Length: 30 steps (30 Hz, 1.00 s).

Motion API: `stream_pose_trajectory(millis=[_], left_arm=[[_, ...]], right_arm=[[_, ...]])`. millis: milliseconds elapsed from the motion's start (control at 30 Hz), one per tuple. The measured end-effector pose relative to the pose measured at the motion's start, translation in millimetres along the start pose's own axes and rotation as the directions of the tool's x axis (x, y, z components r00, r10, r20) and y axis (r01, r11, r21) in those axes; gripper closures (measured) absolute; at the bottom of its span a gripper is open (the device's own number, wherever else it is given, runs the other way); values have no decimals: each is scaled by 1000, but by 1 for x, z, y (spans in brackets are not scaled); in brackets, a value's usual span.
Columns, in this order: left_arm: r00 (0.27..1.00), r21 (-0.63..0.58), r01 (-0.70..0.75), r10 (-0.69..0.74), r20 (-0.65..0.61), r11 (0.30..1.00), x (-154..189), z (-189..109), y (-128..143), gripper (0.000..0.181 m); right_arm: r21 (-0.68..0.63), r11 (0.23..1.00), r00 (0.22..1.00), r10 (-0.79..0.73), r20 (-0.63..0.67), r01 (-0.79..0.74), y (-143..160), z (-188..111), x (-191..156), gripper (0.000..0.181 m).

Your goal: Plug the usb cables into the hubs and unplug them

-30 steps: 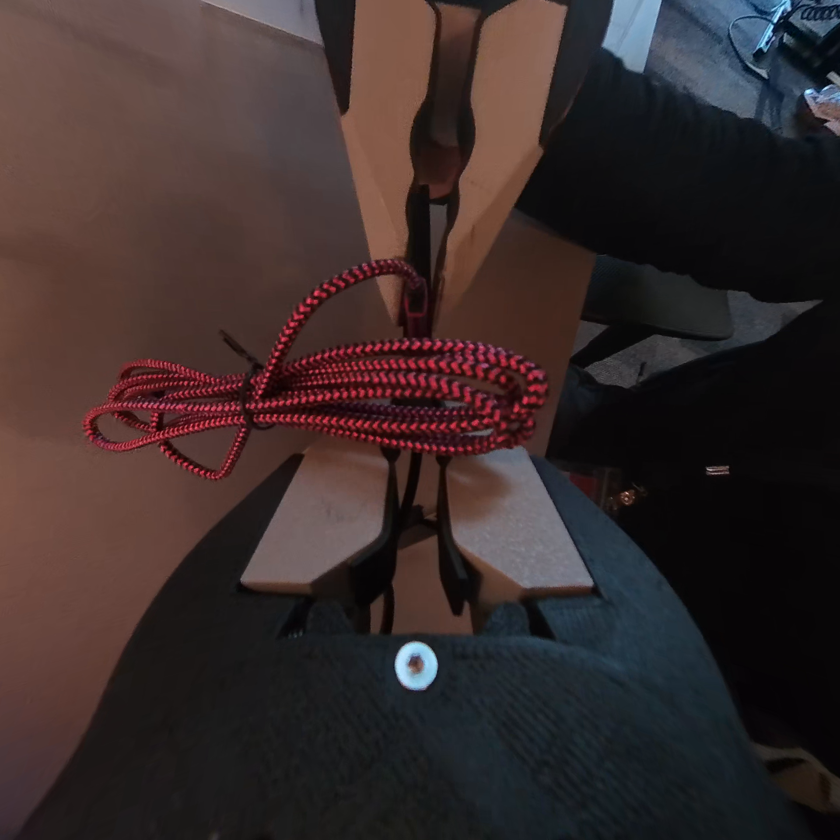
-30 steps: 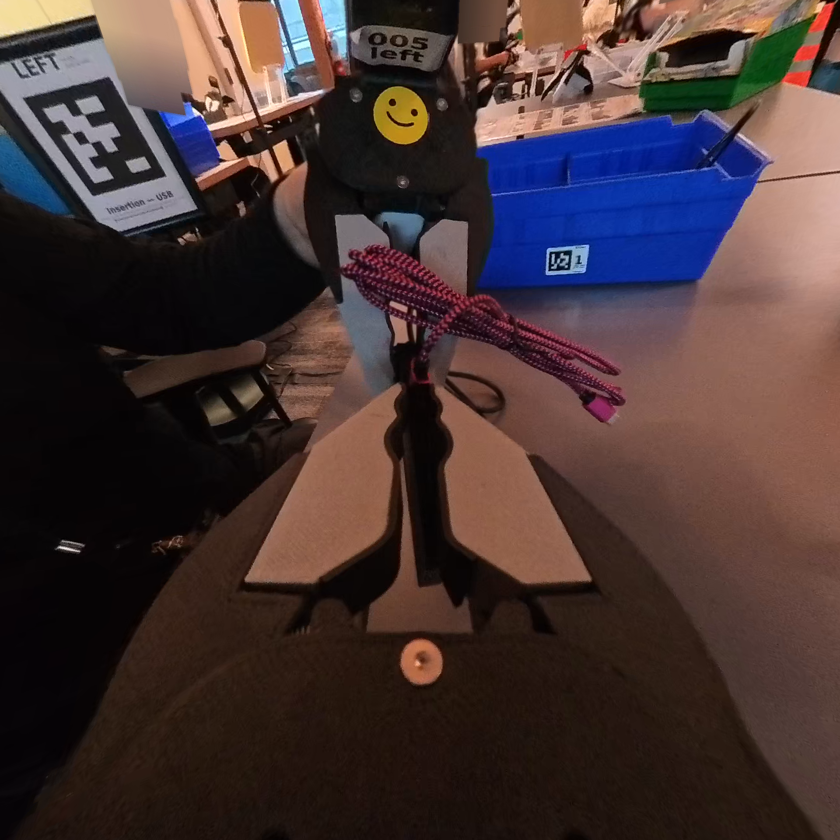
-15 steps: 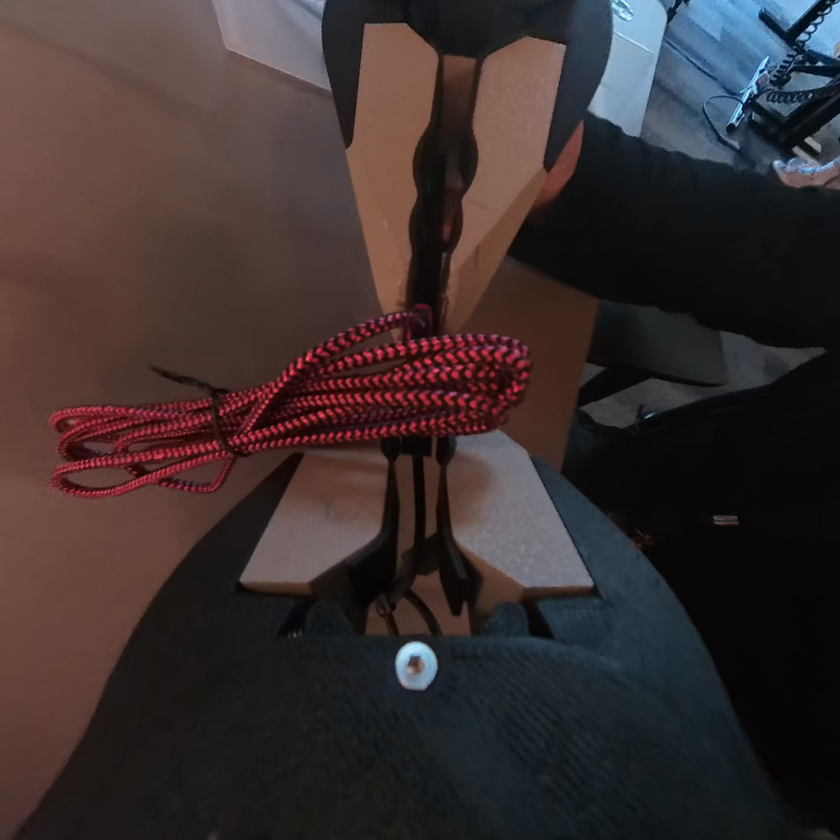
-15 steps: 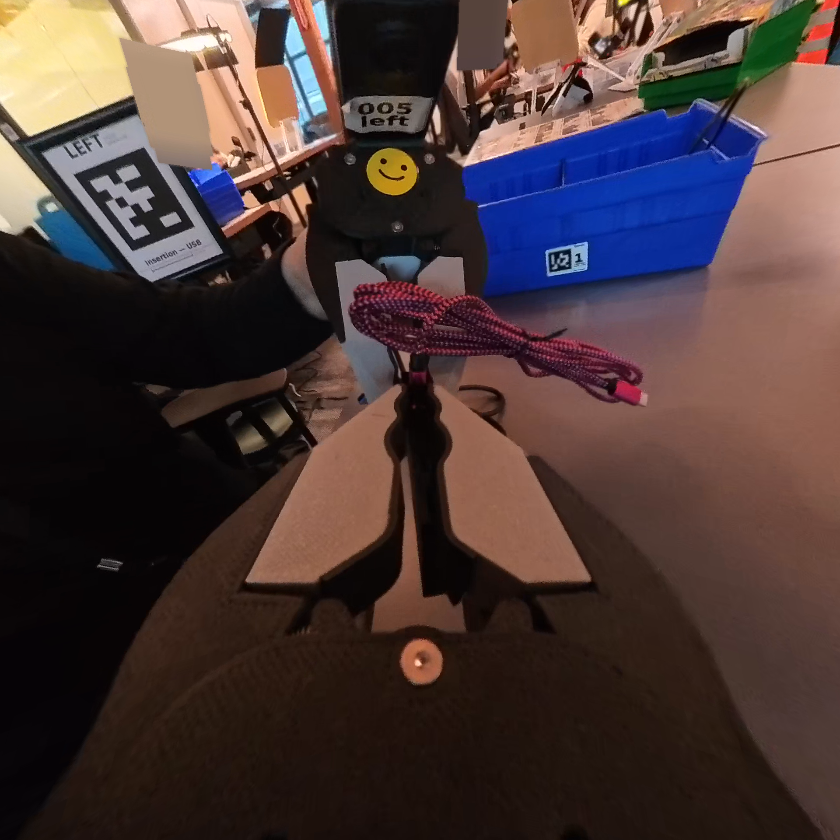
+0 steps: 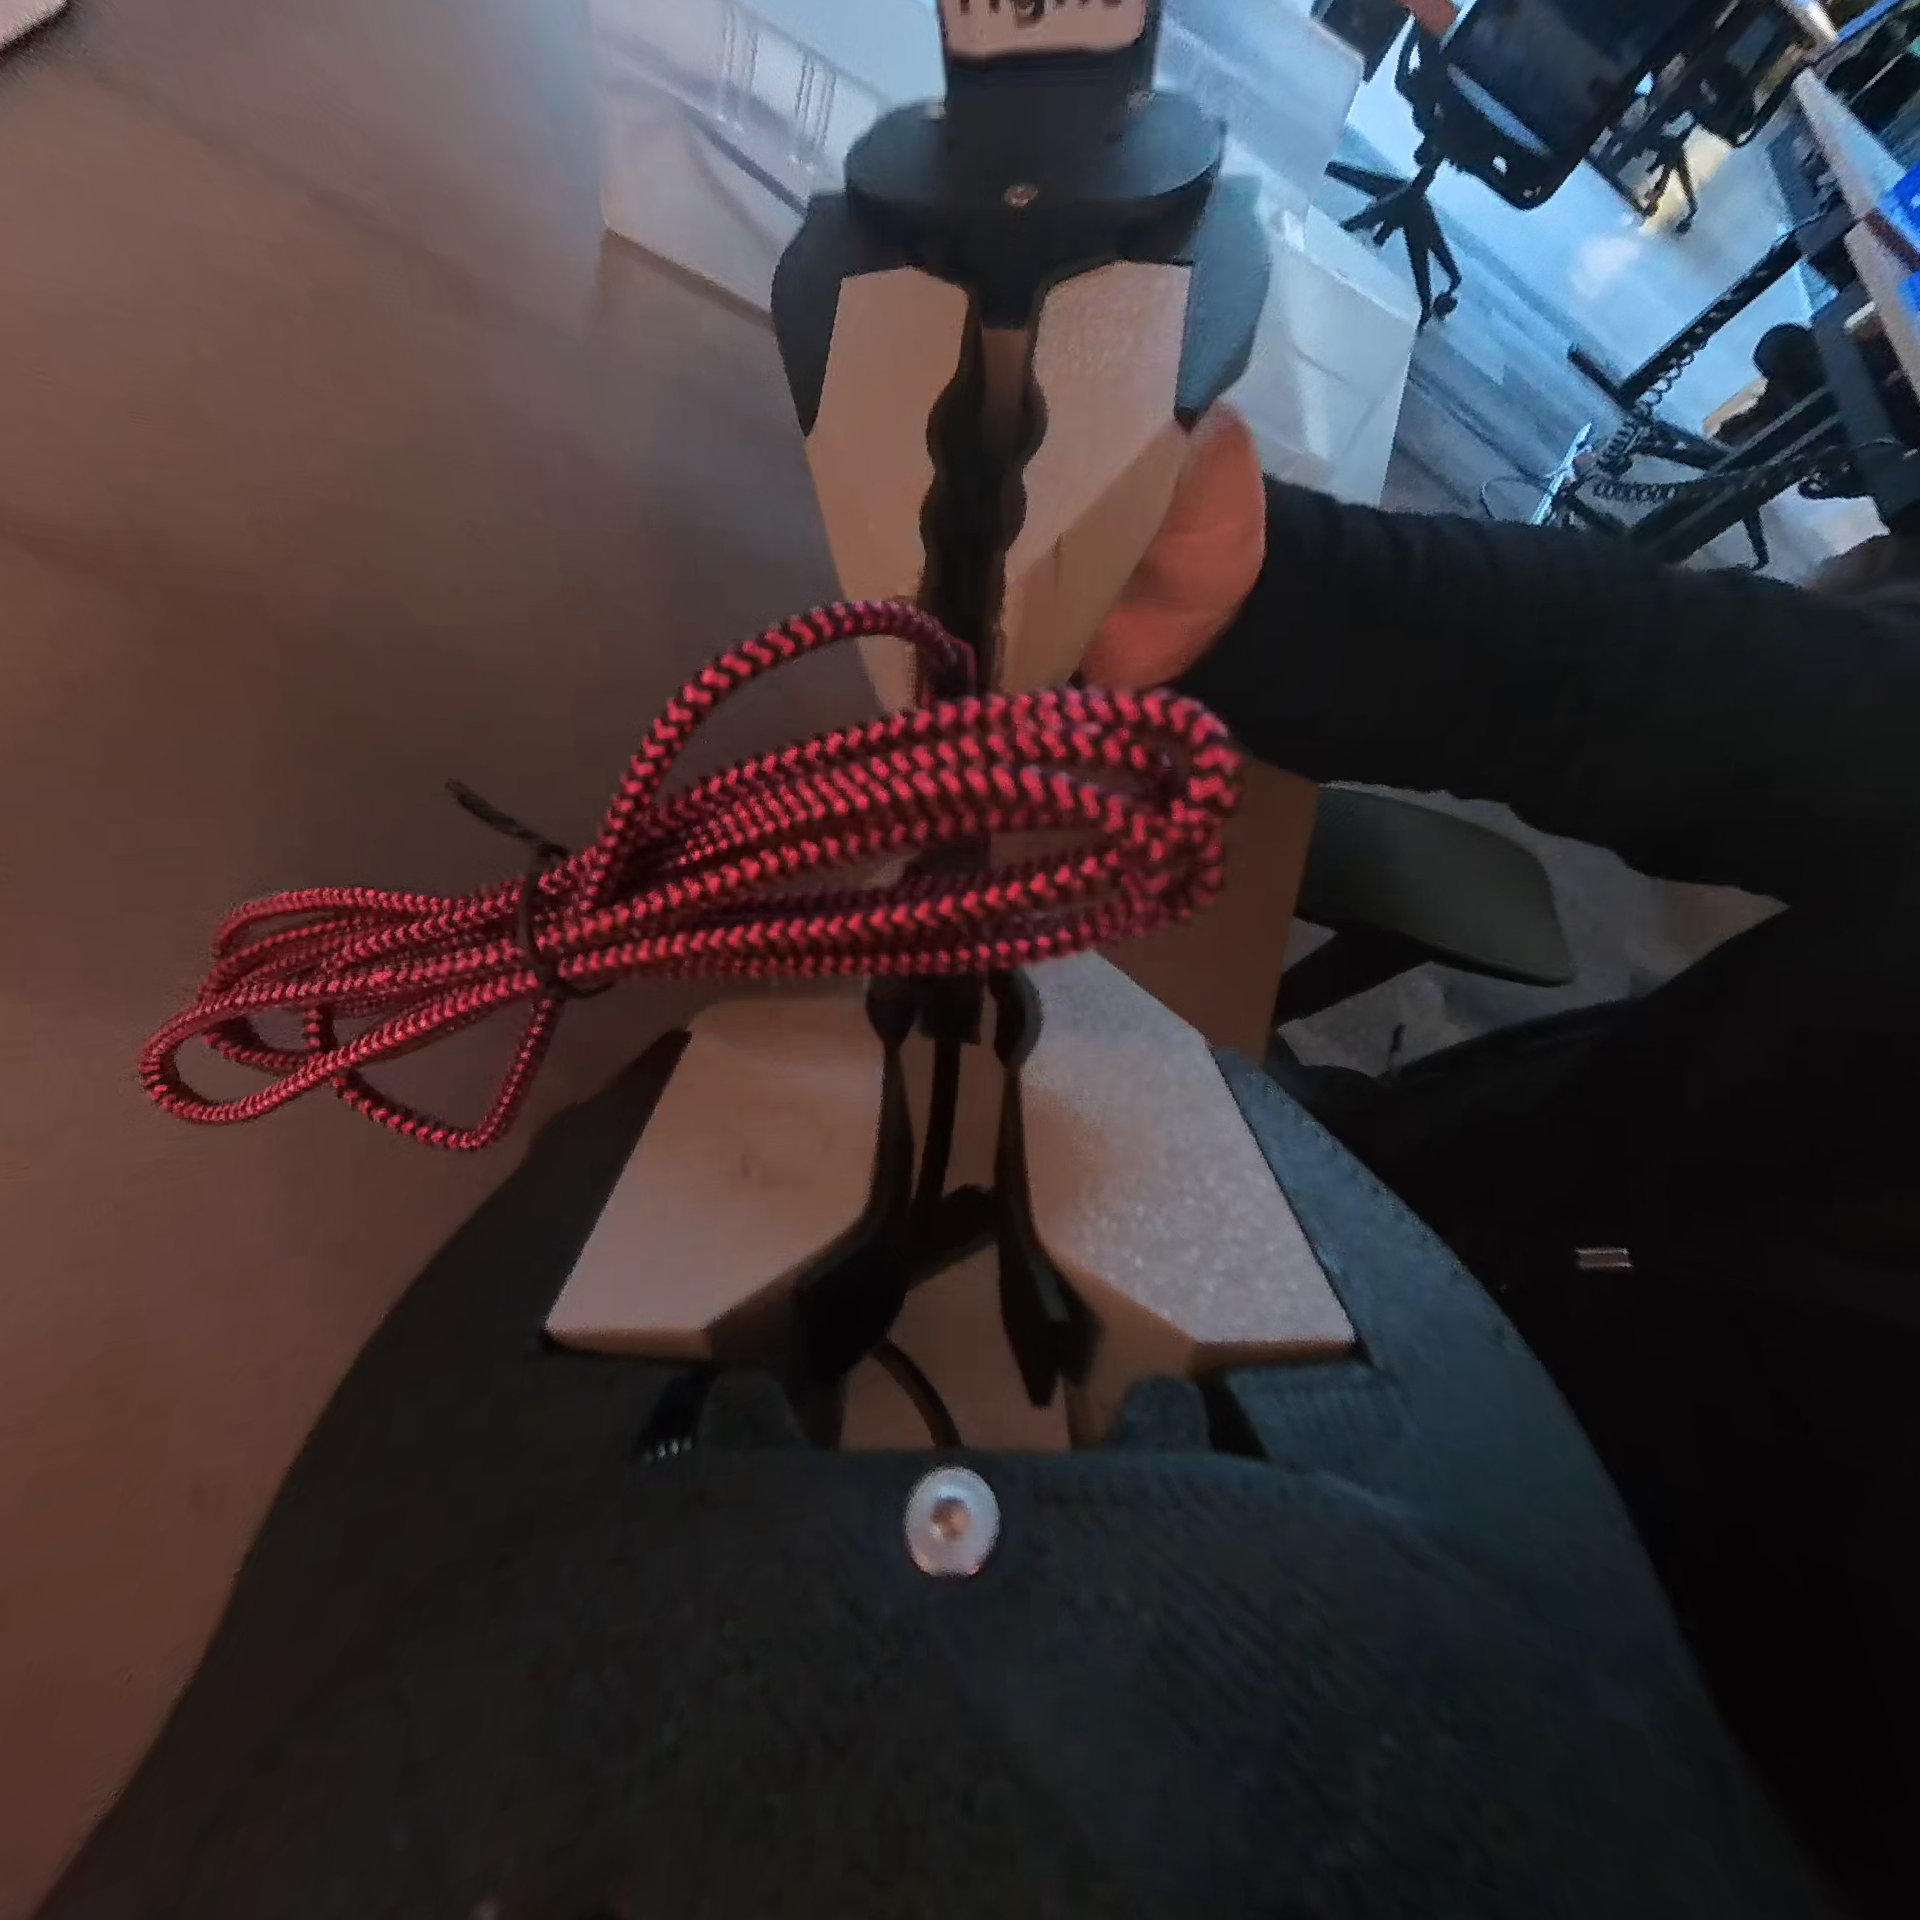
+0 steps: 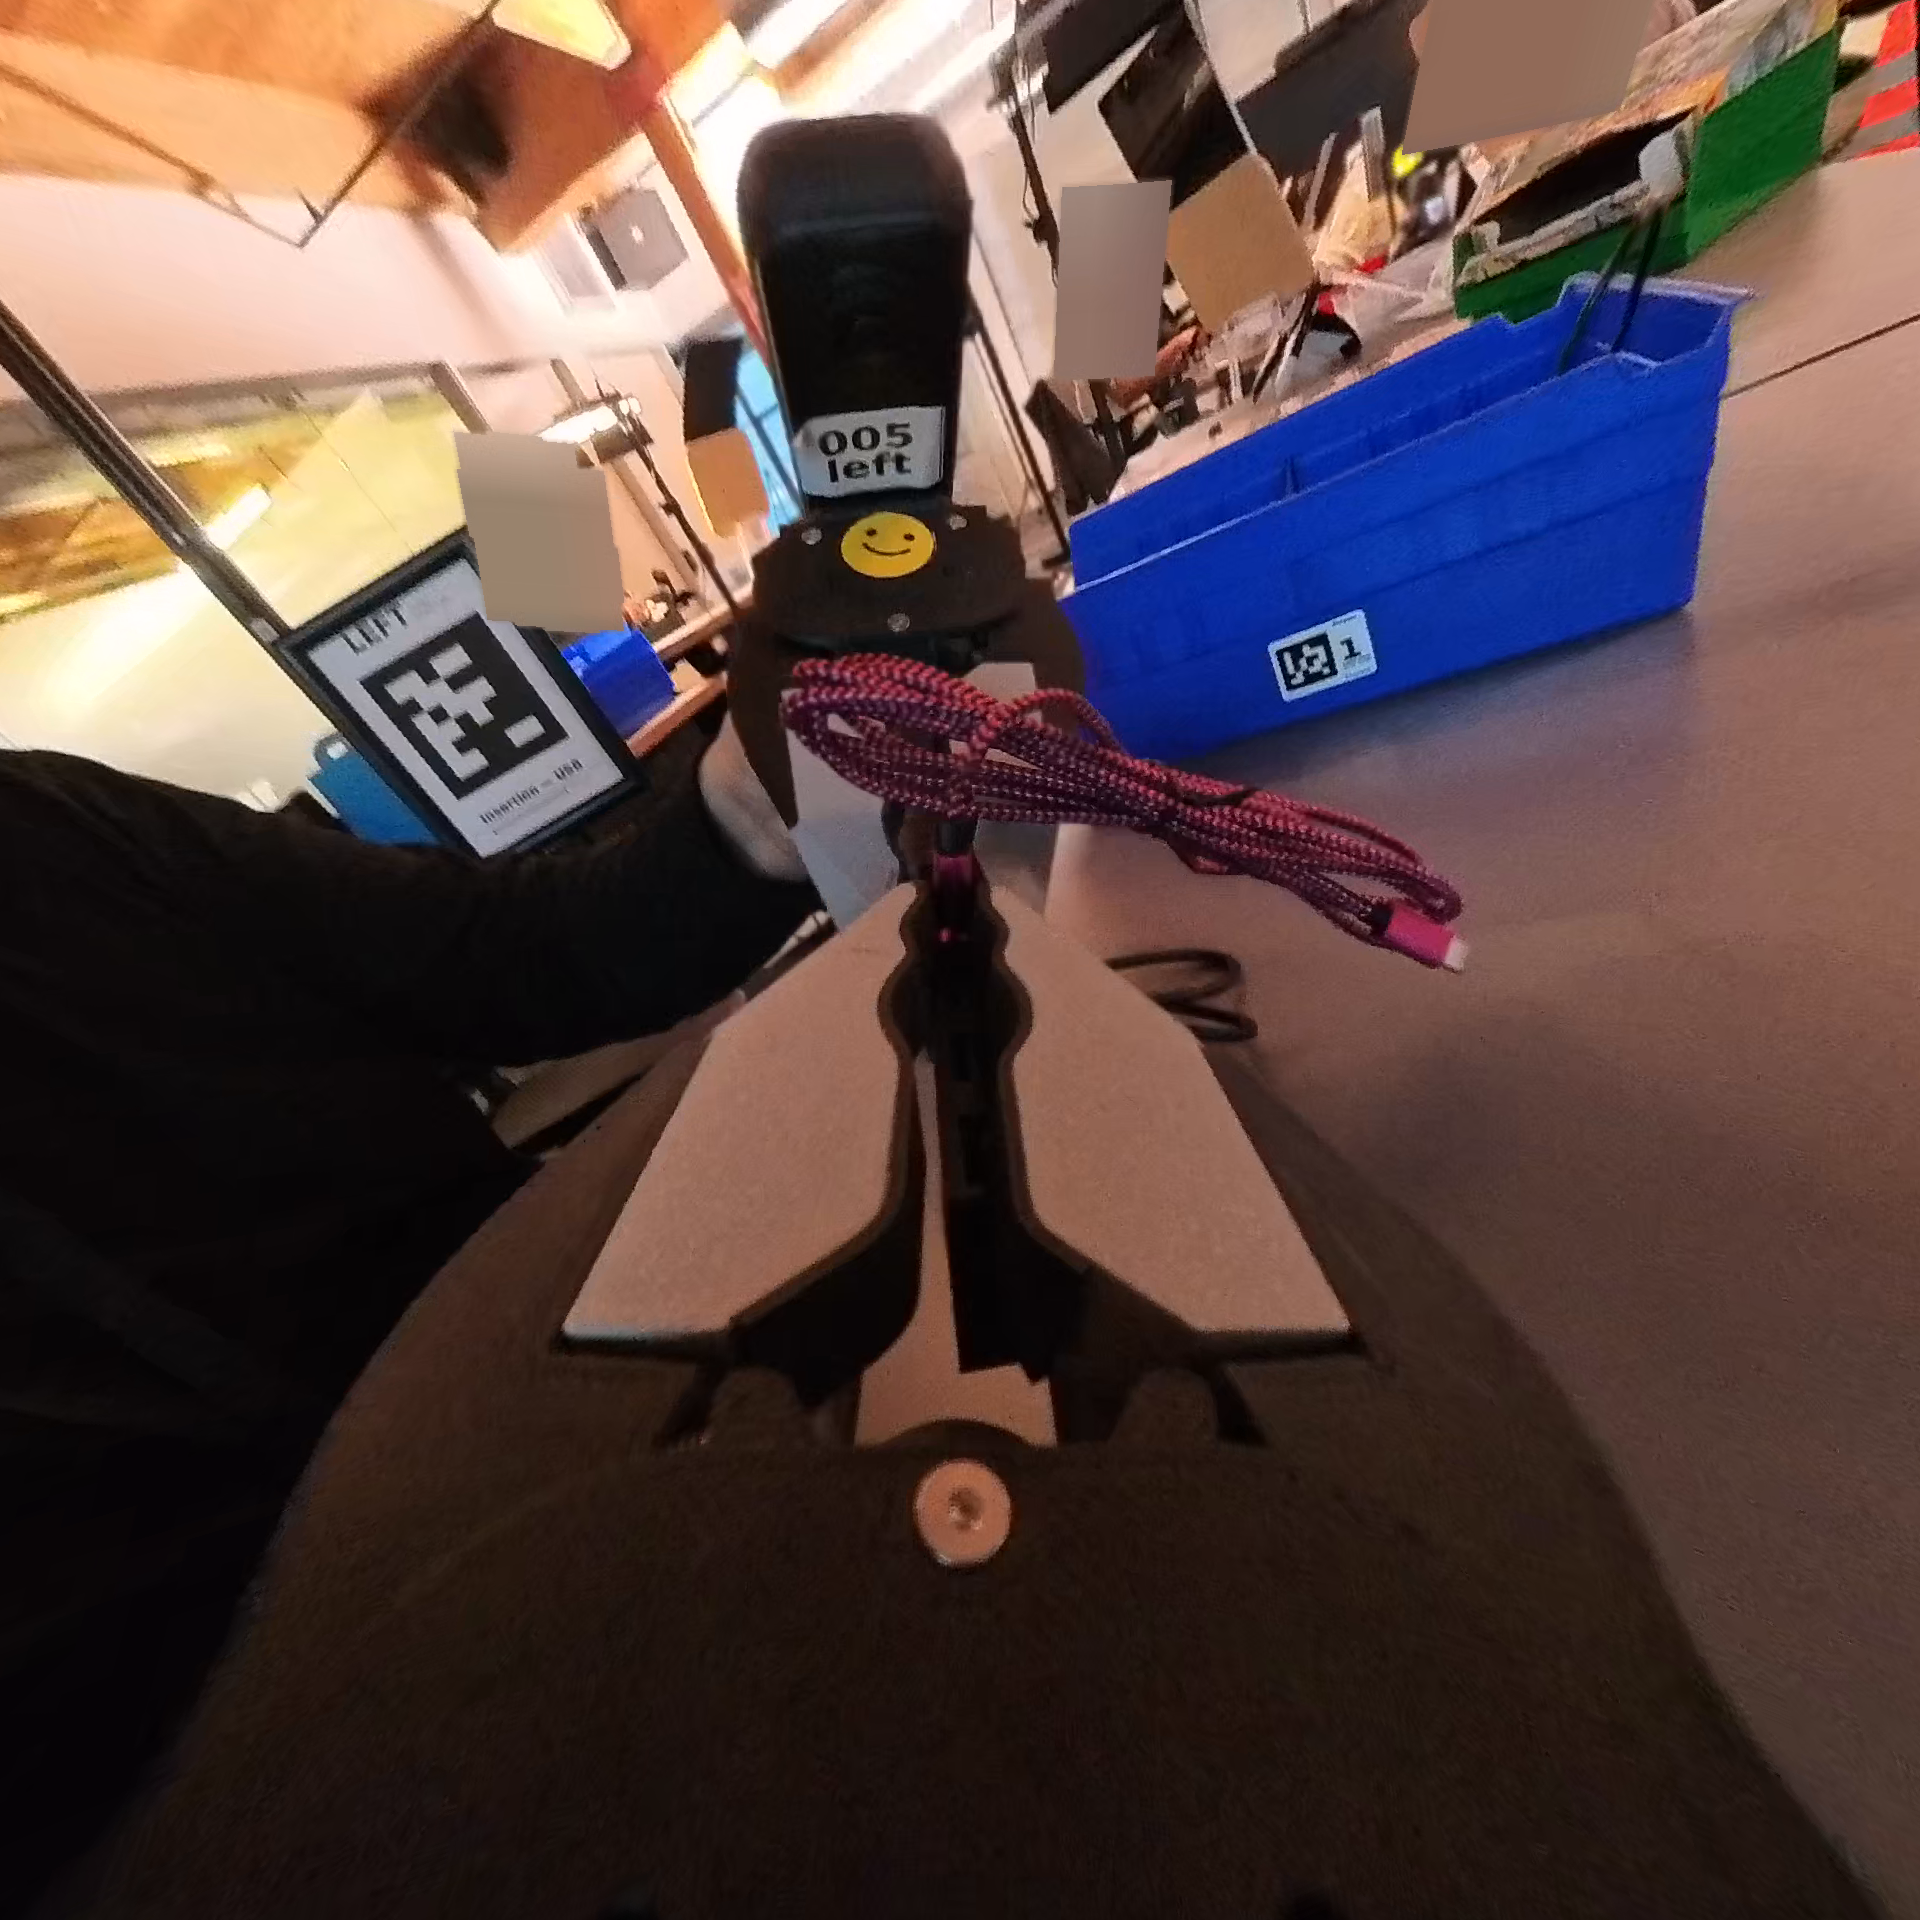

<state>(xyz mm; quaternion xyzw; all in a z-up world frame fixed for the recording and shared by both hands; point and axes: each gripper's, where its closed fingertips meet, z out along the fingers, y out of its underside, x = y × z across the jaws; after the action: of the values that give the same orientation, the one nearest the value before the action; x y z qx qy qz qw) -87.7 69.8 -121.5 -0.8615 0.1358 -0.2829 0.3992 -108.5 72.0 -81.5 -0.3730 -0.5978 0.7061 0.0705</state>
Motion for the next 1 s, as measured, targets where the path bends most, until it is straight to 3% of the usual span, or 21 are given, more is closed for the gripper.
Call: stream_pose_trajectory(millis=[200, 433, 600, 1000], left_arm=[[1000, -6, -4, 5, 27, 1000, -4, -4, -7, 172], [996, -86, -47, 53, 66, 995, -3, -2, -8, 172], [992, -150, -78, 92, 84, 986, -1, 6, -5, 173], [994, -179, -82, 95, 61, 980, 6, 10, 0, 173]], right_arm=[[45, 999, 1000, 16, 9, -17, -6, -2, 1, 178], [-112, 986, 987, -132, -96, 121, -4, -15, 4, 170], [-183, 968, 976, -194, -99, 174, 1, -19, 0, 174], [-249, 939, 960, -266, -90, 237, 7, -20, -7, 173]])
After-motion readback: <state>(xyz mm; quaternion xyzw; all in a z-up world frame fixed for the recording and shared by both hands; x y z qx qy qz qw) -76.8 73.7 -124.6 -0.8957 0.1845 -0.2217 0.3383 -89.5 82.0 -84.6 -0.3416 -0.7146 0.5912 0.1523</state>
